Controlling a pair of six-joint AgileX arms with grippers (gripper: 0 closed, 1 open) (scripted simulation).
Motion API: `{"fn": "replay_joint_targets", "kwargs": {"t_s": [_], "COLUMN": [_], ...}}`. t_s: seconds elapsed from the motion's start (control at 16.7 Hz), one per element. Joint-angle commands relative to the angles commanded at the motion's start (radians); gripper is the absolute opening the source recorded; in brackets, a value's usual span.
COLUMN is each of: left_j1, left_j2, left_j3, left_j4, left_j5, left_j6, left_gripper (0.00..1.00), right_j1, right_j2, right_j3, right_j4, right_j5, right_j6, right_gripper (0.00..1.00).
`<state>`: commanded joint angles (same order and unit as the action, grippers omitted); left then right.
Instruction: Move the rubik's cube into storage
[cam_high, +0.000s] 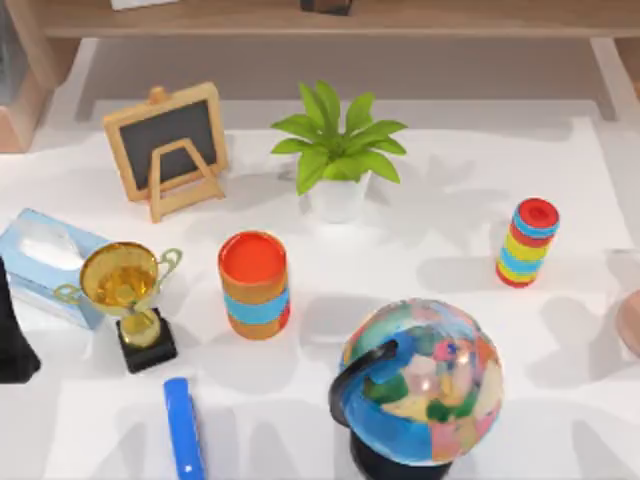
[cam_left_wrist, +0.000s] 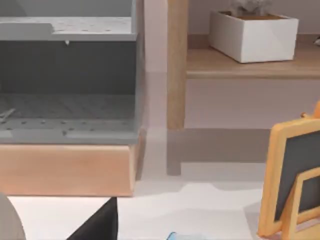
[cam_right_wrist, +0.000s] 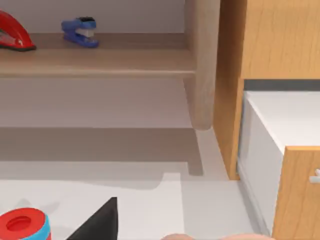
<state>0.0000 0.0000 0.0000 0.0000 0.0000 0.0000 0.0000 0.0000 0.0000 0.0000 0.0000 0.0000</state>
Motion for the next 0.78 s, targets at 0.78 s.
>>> {"fn": "replay_joint_targets", "kwargs": {"t_s": [0.78], "left_j1": [0.000], "left_j2": [0.000], "left_j3": [0.000], "left_j4": [0.000], "left_j5": [0.000], "left_j6": [0.000], "left_gripper": [1.00], "right_j1": [0.197], "right_j2": [0.668], "right_j3": [0.610], "right_j4": [0.031], "right_j5": [0.202], "right_j6": [0.017], "right_gripper": [1.00]}}
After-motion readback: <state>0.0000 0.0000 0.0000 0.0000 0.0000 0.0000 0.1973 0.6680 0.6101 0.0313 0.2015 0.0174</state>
